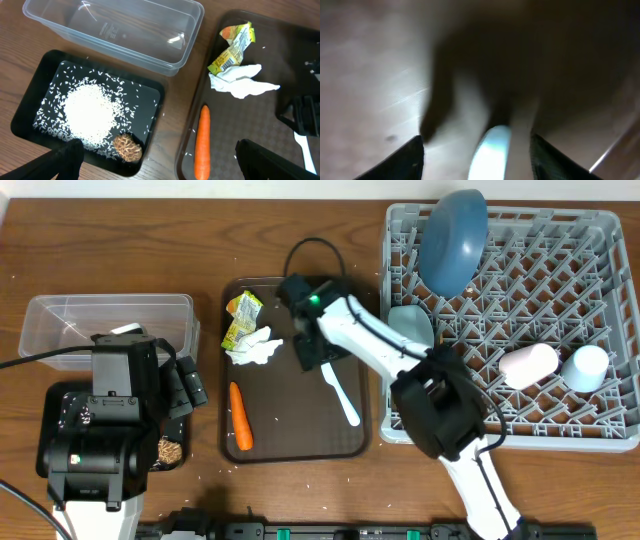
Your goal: Sort waste into correct bins and load items into the dishwasher rack
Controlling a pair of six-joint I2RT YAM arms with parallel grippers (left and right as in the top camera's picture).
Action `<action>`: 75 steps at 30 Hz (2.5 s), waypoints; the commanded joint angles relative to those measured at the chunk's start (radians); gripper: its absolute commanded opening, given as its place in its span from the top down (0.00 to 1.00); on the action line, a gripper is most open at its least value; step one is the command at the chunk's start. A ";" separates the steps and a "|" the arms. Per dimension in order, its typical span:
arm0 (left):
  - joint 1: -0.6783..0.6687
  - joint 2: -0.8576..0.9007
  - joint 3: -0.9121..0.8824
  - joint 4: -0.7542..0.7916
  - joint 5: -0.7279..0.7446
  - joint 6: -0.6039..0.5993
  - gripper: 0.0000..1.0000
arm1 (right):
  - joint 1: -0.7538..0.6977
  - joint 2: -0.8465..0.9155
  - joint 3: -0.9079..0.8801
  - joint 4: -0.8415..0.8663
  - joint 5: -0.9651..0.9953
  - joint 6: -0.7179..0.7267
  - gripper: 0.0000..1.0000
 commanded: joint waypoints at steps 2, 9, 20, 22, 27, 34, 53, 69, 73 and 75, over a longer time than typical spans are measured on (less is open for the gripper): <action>0.002 0.000 0.014 -0.003 -0.016 -0.005 0.02 | -0.056 0.009 -0.066 0.058 -0.137 0.019 0.61; 0.002 0.000 0.014 -0.003 -0.016 -0.005 0.02 | -0.072 0.009 -0.117 0.114 -0.203 0.009 0.87; 0.002 0.000 0.014 -0.003 -0.016 -0.005 0.02 | -0.068 0.009 -0.117 0.113 -0.203 0.008 0.99; 0.002 0.000 0.014 -0.003 -0.016 -0.005 0.02 | -0.069 0.008 -0.117 0.113 -0.203 0.009 0.99; 0.002 0.000 0.014 -0.003 -0.016 -0.005 0.02 | -0.064 0.008 -0.117 0.094 -0.202 0.033 0.99; 0.002 0.000 0.014 -0.003 -0.016 -0.005 0.02 | -0.045 0.008 -0.094 0.070 -0.082 0.038 0.99; 0.002 0.000 0.014 -0.003 -0.016 -0.005 0.02 | 0.001 0.008 -0.042 -0.012 0.023 0.008 0.99; 0.002 0.000 0.014 -0.003 -0.016 -0.005 0.02 | 0.014 0.008 -0.042 -0.045 0.018 0.020 0.99; 0.002 0.000 0.014 -0.003 -0.016 -0.005 0.02 | 0.015 0.008 -0.042 -0.043 0.011 0.024 0.99; 0.002 0.000 0.014 -0.003 -0.016 -0.005 0.02 | 0.015 0.008 -0.042 -0.041 0.011 0.024 0.99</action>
